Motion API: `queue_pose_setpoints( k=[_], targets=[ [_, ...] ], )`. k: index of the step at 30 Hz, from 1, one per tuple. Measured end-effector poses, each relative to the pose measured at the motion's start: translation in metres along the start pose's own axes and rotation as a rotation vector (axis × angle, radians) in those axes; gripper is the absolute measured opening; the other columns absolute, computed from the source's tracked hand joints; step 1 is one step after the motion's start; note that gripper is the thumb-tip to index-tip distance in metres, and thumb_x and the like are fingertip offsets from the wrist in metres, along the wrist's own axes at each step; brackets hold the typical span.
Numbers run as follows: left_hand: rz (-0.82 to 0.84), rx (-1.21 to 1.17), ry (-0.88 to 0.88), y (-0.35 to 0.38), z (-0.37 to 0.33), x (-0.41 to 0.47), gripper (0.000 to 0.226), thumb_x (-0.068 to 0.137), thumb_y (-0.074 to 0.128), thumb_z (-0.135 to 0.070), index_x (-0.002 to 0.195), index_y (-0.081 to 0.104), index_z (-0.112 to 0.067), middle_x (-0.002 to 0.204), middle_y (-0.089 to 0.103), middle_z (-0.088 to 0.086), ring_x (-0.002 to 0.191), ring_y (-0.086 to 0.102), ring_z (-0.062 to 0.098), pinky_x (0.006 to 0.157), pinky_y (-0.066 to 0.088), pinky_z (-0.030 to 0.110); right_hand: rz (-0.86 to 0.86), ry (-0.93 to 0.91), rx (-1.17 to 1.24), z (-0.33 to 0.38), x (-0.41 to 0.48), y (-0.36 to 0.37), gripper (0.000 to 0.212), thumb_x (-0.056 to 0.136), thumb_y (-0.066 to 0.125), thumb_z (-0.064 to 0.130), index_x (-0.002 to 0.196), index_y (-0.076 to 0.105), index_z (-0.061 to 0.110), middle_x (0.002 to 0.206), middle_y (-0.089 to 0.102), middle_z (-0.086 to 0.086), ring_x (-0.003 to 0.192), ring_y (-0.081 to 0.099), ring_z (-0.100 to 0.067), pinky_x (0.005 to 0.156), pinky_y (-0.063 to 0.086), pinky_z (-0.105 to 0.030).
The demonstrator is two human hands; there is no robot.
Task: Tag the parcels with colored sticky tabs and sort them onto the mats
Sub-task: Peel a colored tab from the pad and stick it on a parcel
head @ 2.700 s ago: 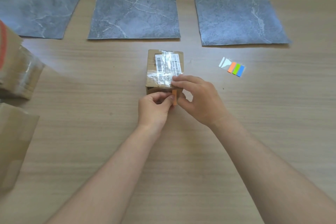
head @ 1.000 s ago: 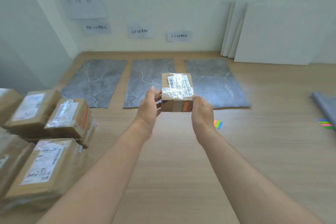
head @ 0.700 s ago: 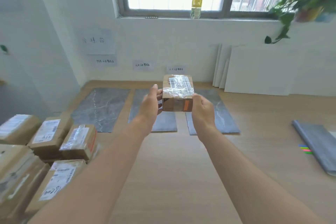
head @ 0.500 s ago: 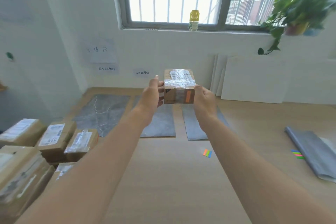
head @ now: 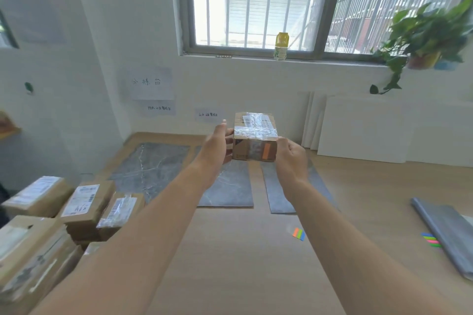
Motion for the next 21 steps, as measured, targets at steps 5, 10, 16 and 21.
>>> queue_pose_setpoints(
  k=[5, 10, 16, 21],
  targets=[
    [-0.048, 0.044, -0.037, -0.024, 0.016, 0.022, 0.051, 0.104, 0.031, -0.051, 0.116, 0.070, -0.020, 0.106, 0.074, 0.000, 0.100, 0.070, 0.020, 0.094, 0.053, 0.035, 0.045, 0.001, 0.011, -0.012, 0.014, 0.027, 0.052, 0.098, 0.040, 0.017, 0.047, 0.043, 0.029, 0.048, 0.034, 0.017, 0.053, 0.027, -0.008, 0.056, 0.025, -0.030],
    [-0.096, 0.076, -0.067, -0.046, 0.034, 0.054, 0.050, 0.105, 0.030, -0.050, 0.116, 0.068, -0.019, 0.105, 0.073, -0.001, 0.097, 0.069, 0.016, 0.085, 0.053, 0.031, 0.073, 0.031, 0.034, -0.037, 0.034, 0.062, 0.035, 0.100, 0.044, 0.022, 0.078, 0.071, 0.024, 0.071, 0.069, 0.018, 0.069, 0.057, -0.007, 0.064, 0.044, -0.025],
    [-0.211, 0.086, -0.108, -0.081, 0.060, 0.106, 0.050, 0.107, 0.029, -0.045, 0.115, 0.069, -0.015, 0.104, 0.071, 0.000, 0.096, 0.066, 0.021, 0.094, 0.050, 0.036, 0.157, 0.089, 0.071, -0.072, 0.077, 0.123, 0.028, 0.101, 0.048, 0.023, 0.100, 0.076, 0.022, 0.091, 0.076, 0.009, 0.088, 0.067, -0.007, 0.072, 0.051, -0.020],
    [-0.278, 0.067, -0.137, -0.117, 0.084, 0.145, 0.046, 0.107, 0.029, -0.045, 0.101, 0.070, -0.023, 0.099, 0.072, -0.002, 0.090, 0.068, 0.016, 0.087, 0.052, 0.030, 0.209, 0.139, 0.097, -0.100, 0.104, 0.178, 0.026, 0.100, 0.050, 0.026, 0.103, 0.076, 0.023, 0.096, 0.076, 0.009, 0.095, 0.068, -0.009, 0.082, 0.054, -0.025]
  ],
)
Point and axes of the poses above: each hand's wrist, its own x-axis towards the middle knuckle, its own y-axis out of the palm, z = x × y, the point moved 6 cm from there along x, towards the middle knuckle
